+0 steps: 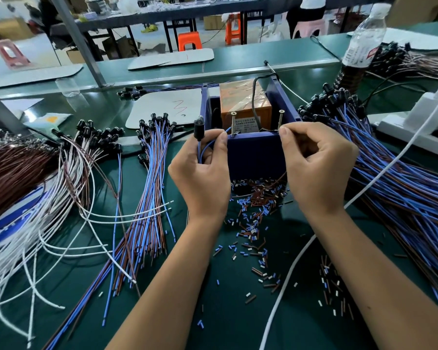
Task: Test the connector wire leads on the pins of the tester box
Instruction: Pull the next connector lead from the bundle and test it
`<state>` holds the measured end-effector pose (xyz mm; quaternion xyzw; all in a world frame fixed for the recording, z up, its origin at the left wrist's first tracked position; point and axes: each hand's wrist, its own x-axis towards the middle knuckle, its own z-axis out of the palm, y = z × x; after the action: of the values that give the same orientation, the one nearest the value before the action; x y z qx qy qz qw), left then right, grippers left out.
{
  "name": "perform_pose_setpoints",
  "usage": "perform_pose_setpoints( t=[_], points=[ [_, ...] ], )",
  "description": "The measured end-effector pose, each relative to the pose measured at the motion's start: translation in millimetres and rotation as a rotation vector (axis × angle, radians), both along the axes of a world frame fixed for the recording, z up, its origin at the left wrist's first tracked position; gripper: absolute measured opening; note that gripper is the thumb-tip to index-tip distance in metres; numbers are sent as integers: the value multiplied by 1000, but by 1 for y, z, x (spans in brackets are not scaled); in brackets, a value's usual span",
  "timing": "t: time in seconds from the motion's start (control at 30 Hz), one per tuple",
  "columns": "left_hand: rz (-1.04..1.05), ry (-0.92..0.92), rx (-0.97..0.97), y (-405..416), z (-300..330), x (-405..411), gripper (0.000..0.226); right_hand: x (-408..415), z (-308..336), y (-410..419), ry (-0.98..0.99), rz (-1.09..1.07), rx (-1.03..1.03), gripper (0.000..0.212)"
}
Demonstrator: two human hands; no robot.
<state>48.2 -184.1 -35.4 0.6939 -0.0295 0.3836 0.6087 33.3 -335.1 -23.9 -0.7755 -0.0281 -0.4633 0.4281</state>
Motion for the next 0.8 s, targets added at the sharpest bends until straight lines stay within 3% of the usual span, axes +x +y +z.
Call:
perform_pose_setpoints(
  t=[0.8],
  points=[
    [-63, -32, -37, -2, 3, -2, 7, 1, 0, 0, -18, 8, -16, 12]
  ],
)
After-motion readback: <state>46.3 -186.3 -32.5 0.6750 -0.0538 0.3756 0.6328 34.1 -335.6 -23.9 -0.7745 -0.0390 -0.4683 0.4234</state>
